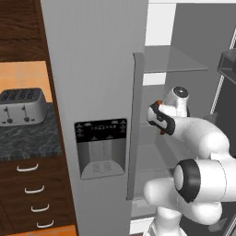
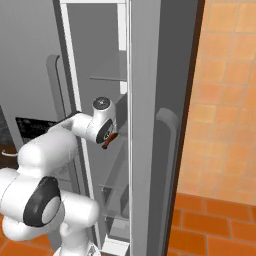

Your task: Place one tomato and one chicken drumstick in each tupperware on the nearby counter, to pack two identical lunches.

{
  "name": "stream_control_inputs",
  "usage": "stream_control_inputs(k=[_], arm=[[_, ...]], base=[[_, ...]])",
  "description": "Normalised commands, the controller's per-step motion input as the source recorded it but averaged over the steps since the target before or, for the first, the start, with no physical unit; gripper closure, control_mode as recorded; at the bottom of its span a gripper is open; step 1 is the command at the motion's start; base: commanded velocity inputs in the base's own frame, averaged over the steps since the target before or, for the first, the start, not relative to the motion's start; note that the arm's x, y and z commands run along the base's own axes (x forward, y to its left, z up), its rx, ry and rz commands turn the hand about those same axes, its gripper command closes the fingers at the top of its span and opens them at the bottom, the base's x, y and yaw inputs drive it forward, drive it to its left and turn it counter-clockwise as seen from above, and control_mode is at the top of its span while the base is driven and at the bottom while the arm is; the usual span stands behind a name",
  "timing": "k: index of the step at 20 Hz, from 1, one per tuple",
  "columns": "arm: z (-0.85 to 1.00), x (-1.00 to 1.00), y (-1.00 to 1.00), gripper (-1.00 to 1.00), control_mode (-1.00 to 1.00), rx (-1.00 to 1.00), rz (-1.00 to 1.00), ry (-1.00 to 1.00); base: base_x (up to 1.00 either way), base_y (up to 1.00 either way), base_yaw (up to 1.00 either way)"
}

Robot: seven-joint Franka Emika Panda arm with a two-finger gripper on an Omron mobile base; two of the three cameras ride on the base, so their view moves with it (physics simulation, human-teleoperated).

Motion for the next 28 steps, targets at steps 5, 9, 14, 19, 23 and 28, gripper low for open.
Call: stream_control_inputs(k=[5, 9, 14, 19, 23, 28], arm=[[1.0, -0.99, 0.17, 1.0, -1.0, 0.31, -0.02, 0.24], [0.38, -0.4, 0.07, 1.0, -1.0, 0.31, -0.12, 0.34], [0.0, -0.44, 0.18, 1.0, -1.0, -0.01, -0.23, 0.14], [0.02, -0.72, 0.16, 1.0, -1.0, -0.14, -0.27, -0.17], [0.14, -0.65, 0.32, 1.0, -1.0, -0.24, -0.22, -0.28], [0.37, -0.78, 0.12, 1.0, -1.0, -0.2, -0.11, -0.3]], base=[[0.0, 0.0, 0.0], [0.0, 0.0, 0.0], [0.0, 0.0, 0.0], [0.0, 0.0, 0.0], [0.0, 0.0, 0.0], [0.0, 0.0, 0.0]])
